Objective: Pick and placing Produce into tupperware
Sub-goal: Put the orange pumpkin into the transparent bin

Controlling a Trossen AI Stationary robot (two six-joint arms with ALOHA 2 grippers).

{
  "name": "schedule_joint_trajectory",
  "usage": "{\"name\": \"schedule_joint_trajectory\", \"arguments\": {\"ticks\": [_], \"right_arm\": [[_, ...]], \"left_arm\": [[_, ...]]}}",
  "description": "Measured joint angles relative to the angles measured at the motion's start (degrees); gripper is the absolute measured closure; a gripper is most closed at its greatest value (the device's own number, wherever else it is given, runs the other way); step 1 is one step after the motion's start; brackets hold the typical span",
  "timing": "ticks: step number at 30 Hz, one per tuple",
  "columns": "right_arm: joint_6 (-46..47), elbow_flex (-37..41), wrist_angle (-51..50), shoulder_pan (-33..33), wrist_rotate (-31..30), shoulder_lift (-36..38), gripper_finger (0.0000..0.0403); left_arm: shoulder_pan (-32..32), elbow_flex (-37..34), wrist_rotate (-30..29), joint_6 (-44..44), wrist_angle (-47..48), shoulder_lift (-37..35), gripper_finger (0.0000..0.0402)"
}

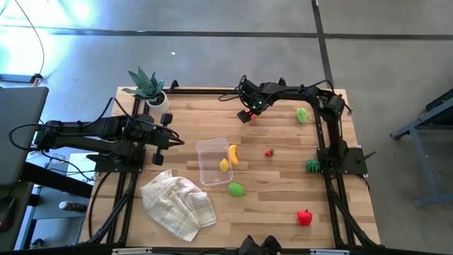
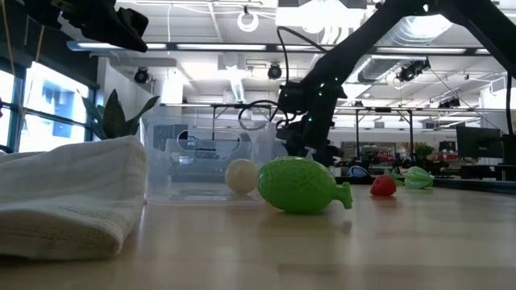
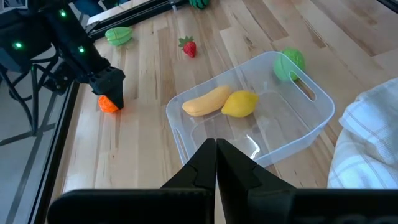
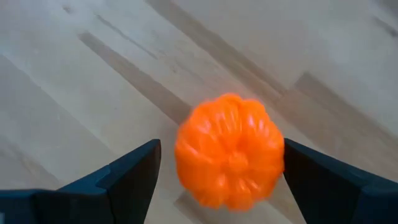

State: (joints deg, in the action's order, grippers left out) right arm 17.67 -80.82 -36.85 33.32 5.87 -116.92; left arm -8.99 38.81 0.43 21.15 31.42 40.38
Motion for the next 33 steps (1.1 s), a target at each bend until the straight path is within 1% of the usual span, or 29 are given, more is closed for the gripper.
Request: {"name": "schedule_joint_trajectory", "arguments": {"ticks": [11, 22, 33], "right_arm": [[-0.15, 0.00, 1.21, 0.00, -0.95, -0.15, 0.0089], [-0.17, 0.00, 0.60, 0.00, -3.75, -0.15, 0.0089], [-0.19, 0.00, 0.43, 0.02, -3.42, -0.15, 0.0089]], "left_arm": [[0.02, 0.00, 0.00, 0.00, 0.00, 0.00, 0.0399], [0.01, 0.00, 0.00, 0.00, 0.00, 0.00, 0.0399], [0.00, 0.00, -0.01, -0.01, 0.00, 0.00, 0.0399]]}}
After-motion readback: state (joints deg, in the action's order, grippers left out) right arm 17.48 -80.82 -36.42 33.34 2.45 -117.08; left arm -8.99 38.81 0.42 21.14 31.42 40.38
